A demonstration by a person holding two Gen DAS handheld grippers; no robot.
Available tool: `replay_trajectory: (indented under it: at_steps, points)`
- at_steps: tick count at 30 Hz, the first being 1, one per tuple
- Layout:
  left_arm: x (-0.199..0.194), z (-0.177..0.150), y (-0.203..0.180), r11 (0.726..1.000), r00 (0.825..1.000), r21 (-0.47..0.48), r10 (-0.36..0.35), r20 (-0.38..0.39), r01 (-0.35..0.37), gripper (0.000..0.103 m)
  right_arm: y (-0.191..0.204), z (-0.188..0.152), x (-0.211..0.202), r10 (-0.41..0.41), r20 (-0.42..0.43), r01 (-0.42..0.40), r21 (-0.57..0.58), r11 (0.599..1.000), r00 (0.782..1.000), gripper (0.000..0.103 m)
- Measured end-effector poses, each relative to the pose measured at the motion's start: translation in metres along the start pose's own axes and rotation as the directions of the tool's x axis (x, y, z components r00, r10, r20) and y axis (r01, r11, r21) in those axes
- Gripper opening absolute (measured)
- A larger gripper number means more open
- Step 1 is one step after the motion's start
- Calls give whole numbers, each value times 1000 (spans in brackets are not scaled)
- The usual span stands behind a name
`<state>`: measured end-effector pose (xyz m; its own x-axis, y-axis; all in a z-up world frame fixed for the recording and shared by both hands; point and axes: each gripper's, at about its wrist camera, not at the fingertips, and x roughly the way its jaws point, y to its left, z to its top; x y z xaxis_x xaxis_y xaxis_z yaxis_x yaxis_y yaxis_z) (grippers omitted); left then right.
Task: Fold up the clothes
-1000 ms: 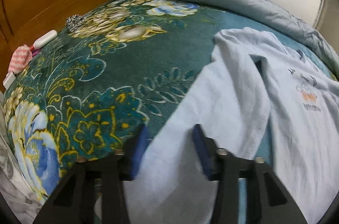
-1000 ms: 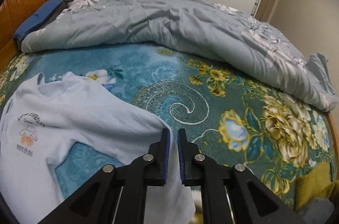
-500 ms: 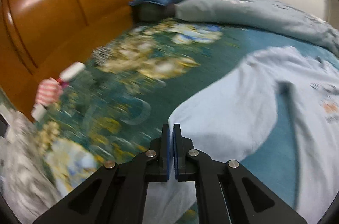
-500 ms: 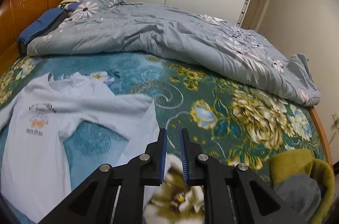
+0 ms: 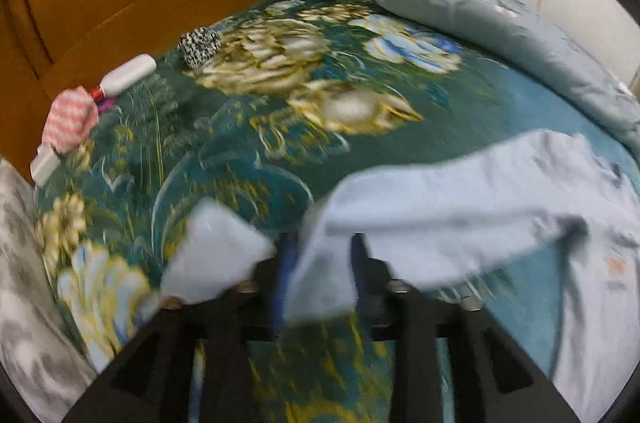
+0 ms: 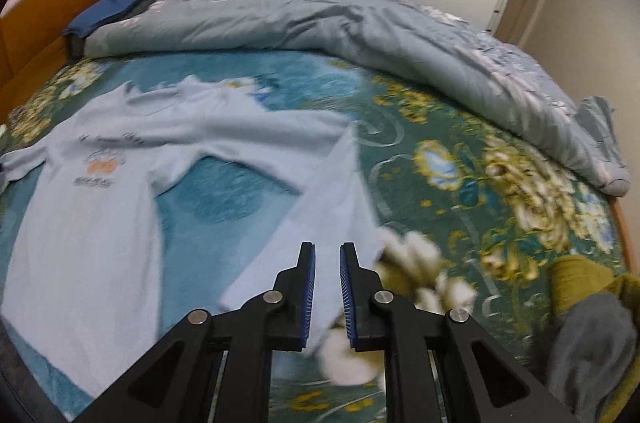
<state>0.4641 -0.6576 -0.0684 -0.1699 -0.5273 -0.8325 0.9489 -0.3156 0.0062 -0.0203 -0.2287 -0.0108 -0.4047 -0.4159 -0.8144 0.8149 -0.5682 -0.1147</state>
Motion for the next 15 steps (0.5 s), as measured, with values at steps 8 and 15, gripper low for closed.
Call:
replay_trajectory:
  at_steps: [8,15]
  points:
    - [-71,-106,-40,958,958,54,-279,-58,282,46,60,-70,-5,319,-82,-316,46,948,944,27]
    - [-78,-168,-80,918,912,73,-373,-171,389,46,73,-106,3,429,-127,-419,95,903,894,27]
